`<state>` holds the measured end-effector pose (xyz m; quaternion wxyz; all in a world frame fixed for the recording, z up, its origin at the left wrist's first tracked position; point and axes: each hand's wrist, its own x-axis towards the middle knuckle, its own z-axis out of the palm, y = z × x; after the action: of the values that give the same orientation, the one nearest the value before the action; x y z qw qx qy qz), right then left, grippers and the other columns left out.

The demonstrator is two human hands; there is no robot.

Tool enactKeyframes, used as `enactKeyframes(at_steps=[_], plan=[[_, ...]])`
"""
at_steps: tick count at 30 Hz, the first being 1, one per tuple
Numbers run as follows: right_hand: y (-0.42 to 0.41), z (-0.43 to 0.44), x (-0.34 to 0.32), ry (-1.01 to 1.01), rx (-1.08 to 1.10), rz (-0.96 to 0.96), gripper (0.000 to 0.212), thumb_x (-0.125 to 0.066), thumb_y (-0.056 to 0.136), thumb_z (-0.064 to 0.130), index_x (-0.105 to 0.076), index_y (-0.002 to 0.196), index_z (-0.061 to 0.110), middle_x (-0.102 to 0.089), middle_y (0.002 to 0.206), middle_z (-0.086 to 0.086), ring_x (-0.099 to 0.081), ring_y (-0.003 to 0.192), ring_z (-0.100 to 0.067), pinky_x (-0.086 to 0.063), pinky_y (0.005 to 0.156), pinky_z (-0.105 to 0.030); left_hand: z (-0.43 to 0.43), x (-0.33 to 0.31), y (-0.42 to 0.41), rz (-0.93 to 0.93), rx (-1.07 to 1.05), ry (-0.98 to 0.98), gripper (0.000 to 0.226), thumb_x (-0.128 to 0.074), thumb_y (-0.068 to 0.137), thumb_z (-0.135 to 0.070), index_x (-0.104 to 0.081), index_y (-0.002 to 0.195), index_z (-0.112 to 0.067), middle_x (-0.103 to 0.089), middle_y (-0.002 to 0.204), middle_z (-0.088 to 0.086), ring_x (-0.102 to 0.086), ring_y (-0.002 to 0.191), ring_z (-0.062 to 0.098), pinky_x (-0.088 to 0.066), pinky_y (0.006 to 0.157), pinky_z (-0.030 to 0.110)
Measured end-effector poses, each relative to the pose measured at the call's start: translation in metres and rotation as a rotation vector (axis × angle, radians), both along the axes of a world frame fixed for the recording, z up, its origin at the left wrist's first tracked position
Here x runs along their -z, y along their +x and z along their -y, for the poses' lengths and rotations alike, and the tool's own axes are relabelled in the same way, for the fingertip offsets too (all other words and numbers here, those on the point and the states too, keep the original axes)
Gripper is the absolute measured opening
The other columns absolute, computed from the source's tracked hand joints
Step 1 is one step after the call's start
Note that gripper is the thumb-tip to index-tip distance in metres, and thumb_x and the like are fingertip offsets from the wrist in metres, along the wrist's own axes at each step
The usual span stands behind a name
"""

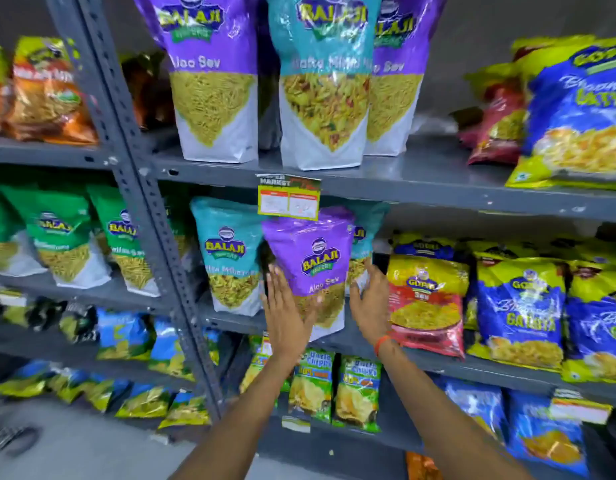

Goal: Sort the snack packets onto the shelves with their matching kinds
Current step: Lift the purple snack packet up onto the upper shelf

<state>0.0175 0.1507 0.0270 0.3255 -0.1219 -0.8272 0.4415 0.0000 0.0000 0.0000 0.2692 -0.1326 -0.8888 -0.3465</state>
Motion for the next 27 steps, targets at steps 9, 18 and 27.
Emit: enactKeyframes(at_steps=[9,18,27], plan=[[-0.035,-0.001,0.016,-0.392,-0.320,0.447,0.055,-0.050,0.084,-0.016,-0.032,0.135,-0.004,-0.059,0.104,-0.014,-0.063,0.074,-0.003,-0.050,0.061,-0.014,0.017,0.038,-0.052,0.640,0.254,0.338,0.109,-0.071,0.044,-0.064,-0.043,0.135,-0.012,-0.058,0.134,0.009,-0.054,0.123,0.024,-0.046,0.093,0.032],[0.002,-0.015,0.019,-0.620,-0.377,0.400,0.065,-0.062,0.081,-0.008,-0.039,0.135,0.019,-0.045,0.131,-0.002,-0.062,0.092,-0.021,-0.060,0.064,-0.028,0.025,0.025,-0.041,0.603,0.427,0.298,0.086,-0.089,0.053,-0.032,-0.050,0.127,-0.015,-0.062,0.116,-0.006,-0.058,0.111,0.017,-0.044,0.086,0.026],[0.052,-0.036,-0.032,-0.509,-0.517,0.313,0.041,-0.061,0.084,-0.002,-0.053,0.116,0.022,-0.059,0.120,-0.012,-0.070,0.087,-0.023,-0.061,0.078,-0.035,0.041,-0.058,-0.005,0.501,0.569,0.152,0.081,-0.088,0.048,-0.045,-0.057,0.120,-0.023,-0.068,0.117,-0.008,-0.063,0.106,0.010,-0.054,0.089,0.031]])
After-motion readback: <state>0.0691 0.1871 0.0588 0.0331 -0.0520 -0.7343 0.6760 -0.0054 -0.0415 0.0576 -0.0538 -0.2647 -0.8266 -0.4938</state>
